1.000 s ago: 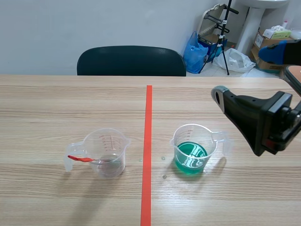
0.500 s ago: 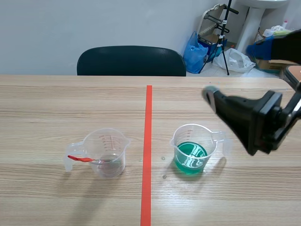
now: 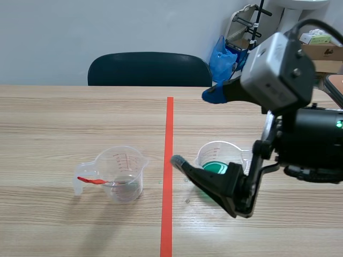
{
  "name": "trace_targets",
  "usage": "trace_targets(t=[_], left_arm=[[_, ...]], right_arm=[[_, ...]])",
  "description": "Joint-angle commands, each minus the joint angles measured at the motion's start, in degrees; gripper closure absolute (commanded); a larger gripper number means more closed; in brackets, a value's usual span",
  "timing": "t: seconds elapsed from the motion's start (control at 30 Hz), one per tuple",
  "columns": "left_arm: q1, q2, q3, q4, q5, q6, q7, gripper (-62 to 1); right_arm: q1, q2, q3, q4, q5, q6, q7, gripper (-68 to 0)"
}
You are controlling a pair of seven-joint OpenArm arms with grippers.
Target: Do the redox reaction experiment
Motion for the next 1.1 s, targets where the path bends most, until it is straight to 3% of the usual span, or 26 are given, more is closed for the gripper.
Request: trace_targets(t=[0.0, 0.1, 0.5, 0.63, 0.83, 1.07], left_arm=[[0.1, 0.3, -0.5, 0.5, -0.4, 0.1, -1.0, -62.3], [0.1, 0.2, -0.5, 0.5, -0.4, 0.1, -1.0, -62.3], [0.1, 0.3, -0.5, 0.5, -0.4, 0.1, -1.0, -62.3], [0.1, 0.3, -0.5, 0.5, -0.4, 0.1, -1.0, -62.3], [0.1, 0.3, -0.5, 0.5, -0.4, 0.1, -1.0, -62.3], [0.1, 0.3, -0.5, 0.5, -0.4, 0.1, -1.0, -62.3]], right_arm=[[2.1, 0.6, -1.6, -0.8, 0.0, -0.4, 3.1, -67.9], [5.6, -0.6, -6.6, -3.5, -2.6, -0.5, 6.3, -67.9], [16.3, -12.1, -20.2, -16.4, -12.3, -0.4, 8.2, -67.9], [18.8, -15.5, -24.0, -19.6, -13.6, -0.4, 8.2, -67.9], [20.9, -19.4, -26.2, -21.9, -14.9, -0.9, 8.0, -67.9], [20.9, -20.2, -26.2, -22.0, -16.9, -2.6, 8.0, -67.9]])
